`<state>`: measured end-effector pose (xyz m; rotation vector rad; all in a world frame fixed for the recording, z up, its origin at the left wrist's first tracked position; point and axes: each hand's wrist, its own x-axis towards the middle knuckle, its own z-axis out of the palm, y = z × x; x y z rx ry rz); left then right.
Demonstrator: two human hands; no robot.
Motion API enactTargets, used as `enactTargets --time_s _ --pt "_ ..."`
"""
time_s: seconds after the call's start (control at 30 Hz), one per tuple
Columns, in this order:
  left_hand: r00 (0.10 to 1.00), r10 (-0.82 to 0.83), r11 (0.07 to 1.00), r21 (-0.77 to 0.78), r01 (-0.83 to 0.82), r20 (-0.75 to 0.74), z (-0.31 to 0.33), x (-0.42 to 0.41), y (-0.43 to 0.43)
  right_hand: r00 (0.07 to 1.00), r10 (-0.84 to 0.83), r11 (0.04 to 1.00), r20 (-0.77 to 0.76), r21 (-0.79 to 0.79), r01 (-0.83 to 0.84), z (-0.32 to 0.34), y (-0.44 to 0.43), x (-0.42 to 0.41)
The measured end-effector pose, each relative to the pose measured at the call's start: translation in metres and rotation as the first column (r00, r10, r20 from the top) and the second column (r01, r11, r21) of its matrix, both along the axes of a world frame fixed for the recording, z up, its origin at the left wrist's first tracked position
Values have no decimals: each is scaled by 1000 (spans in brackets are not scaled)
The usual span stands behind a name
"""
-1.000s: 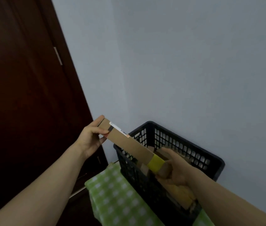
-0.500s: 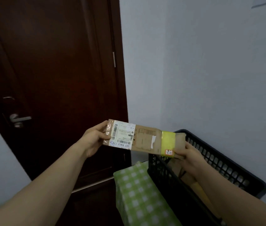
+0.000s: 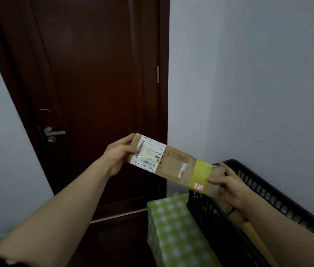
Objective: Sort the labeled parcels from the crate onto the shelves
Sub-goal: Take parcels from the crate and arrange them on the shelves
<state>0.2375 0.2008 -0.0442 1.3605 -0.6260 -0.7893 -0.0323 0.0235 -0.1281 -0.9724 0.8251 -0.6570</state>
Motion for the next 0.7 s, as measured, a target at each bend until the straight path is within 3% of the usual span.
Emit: enactTargets --time_s 0.1,0.2,0.3,0.4,0.7 --pt "947 210 952 -171 -255 -243 4 -7 -5 981 196 981 -18 5 -195 -4 23 4" --pt "884 169 913 -269 -307 -436 10 -17 -20 978 148 985 146 65 -159 -10 38 22" --pt "955 79 991 -77 -105 -286 4 -48 -24 945 62 979 320 163 -119 -2 45 36" --pt "985 -142 976 150 156 -98 -8 -71 -23 940 33 978 340 181 -100 8 47 43" --pt "983 -185 973 144 182 10 -10 -68 -23 970 199 970 137 110 -215 11 56 40"
